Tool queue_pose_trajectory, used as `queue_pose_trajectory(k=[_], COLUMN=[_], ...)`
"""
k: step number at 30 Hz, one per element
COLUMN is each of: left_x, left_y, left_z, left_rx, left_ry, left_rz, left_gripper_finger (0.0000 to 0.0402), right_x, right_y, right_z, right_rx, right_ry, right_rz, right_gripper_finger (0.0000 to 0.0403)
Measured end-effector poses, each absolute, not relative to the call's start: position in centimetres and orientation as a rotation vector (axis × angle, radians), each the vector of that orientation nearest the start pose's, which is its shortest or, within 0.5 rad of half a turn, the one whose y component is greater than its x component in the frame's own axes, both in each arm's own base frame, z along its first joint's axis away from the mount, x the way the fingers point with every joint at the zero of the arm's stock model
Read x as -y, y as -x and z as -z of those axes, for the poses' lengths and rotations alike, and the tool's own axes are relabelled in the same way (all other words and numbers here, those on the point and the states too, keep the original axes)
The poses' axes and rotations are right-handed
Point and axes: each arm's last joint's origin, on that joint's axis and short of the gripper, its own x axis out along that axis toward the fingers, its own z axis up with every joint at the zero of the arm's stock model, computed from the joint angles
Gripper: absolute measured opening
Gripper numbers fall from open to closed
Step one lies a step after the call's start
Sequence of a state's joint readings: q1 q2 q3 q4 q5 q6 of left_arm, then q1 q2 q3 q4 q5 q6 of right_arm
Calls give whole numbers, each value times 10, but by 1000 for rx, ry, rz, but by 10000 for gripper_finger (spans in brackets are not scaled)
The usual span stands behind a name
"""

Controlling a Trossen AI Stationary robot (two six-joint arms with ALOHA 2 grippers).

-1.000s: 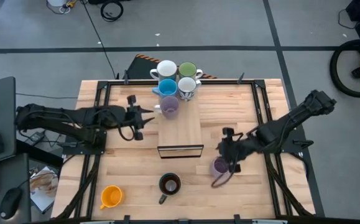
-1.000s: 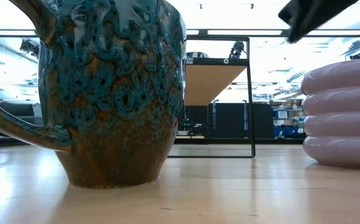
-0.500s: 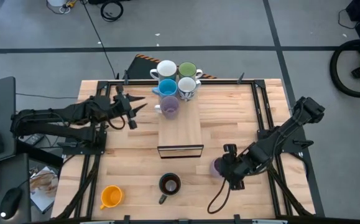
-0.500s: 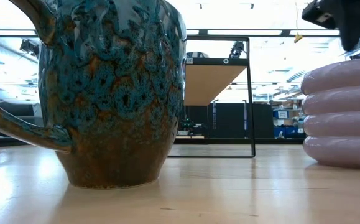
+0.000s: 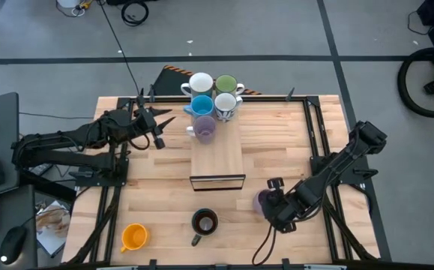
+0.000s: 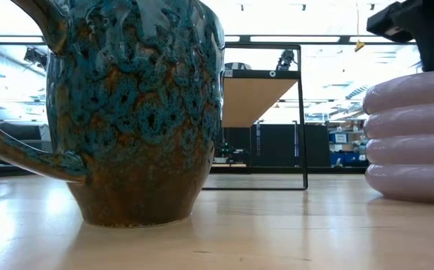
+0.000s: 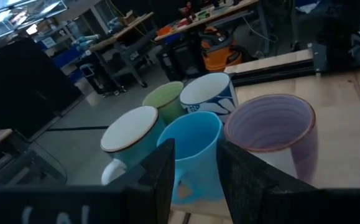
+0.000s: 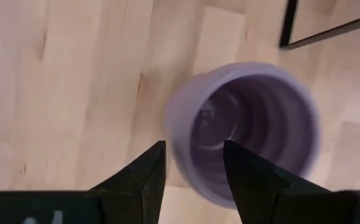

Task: Place coffee mugs
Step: Put the purple mug aligned with the other purple mug on the shelf

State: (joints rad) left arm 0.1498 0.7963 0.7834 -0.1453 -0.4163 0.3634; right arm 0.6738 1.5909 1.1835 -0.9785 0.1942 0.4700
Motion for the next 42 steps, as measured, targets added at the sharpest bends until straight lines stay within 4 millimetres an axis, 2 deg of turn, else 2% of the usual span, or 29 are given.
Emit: queue_pose_trajectory(k=[10, 15, 22, 26, 35, 38, 42], left_x=[-38, -37, -37, -33, -27, -24, -23], left_y=[-171, -171, -171, -172, -173, -171, -164], left_z=[-334, -334, -334, -332, -327, -331, -347], left_rx=[-260, -259, -243, -227, -246, -266, -307], left_ry=[-370, -368, -311, -233, -98, -64, -11], left_rz=[-528, -528, -519, -397, -321, -313, -314], left_gripper_finger=[125, 125, 125, 125, 125, 125, 125], right_x=[-187, -182, -168, -147, -82, -59, -32], right_y=[-241, -245, -242, -233, -229, -233, -246], right_z=[-198, -196, -205, -222, -263, -277, -305], right_rx=[-1428, -1455, -1500, -1542, -1483, -1469, -1407], right_ry=[232, 197, 180, 196, 162, 157, 188], right_rz=[-103, -102, -75, -12, 54, 77, 113], right_gripper_finger=[163, 126, 60, 37, 47, 44, 42])
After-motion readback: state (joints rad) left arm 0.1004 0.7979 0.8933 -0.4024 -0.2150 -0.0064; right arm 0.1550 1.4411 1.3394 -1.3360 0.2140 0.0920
